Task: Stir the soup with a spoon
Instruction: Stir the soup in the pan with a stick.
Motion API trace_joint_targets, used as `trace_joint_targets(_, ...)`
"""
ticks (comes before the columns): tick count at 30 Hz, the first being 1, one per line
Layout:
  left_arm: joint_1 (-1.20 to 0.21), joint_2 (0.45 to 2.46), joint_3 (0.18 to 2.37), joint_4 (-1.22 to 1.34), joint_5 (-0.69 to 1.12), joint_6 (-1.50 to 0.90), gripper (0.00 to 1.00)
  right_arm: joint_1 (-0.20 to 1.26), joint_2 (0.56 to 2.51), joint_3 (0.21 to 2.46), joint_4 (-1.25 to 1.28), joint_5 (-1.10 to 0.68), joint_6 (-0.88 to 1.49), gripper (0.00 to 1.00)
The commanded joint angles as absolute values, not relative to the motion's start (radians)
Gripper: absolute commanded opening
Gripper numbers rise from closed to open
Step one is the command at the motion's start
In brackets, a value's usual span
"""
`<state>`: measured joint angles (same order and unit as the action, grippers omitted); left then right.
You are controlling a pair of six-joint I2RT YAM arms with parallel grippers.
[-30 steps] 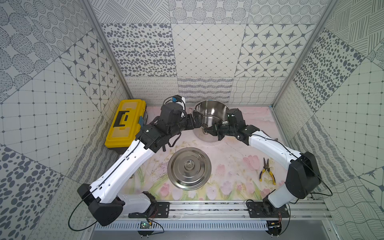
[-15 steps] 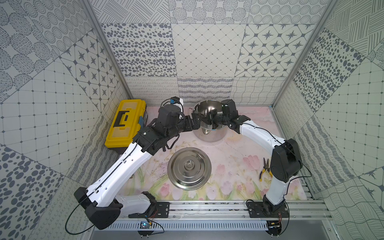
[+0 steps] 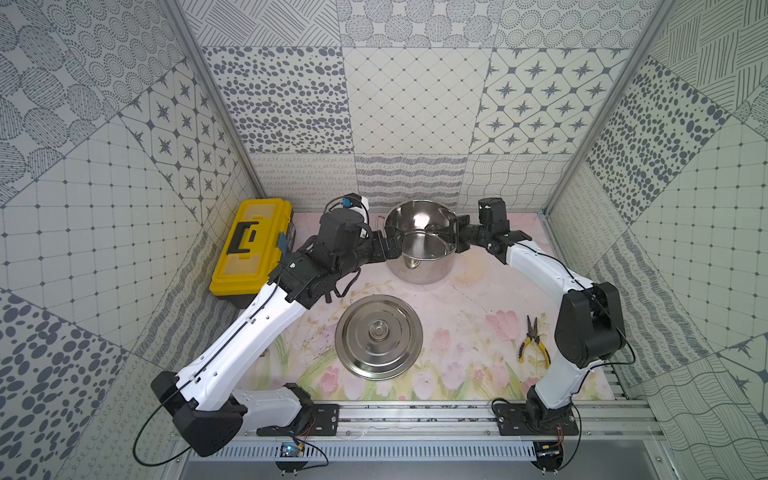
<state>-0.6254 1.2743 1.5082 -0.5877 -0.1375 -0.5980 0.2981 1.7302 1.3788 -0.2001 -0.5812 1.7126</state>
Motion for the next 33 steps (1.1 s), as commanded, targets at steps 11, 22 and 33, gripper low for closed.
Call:
trace_joint_targets(11,-0.623,1.29,1.523,-0.531,-0.112,-0.574,1.0,0.356,1.441,1.146,-0.189,-0.584,1.73,0.0)
trace_joint_targets(22,-0.621,1.278,1.508,-0.527,-0.106,-0.583,1.0,0.502,1.409,1.111,-0.157,-0.519,1.792,0.0)
trace_joint_targets(33,-0.623,1.244,1.498,-0.544,-0.124,-0.577,1.0,0.536,1.635,1.322,-0.077,-0.513,1.822,0.0)
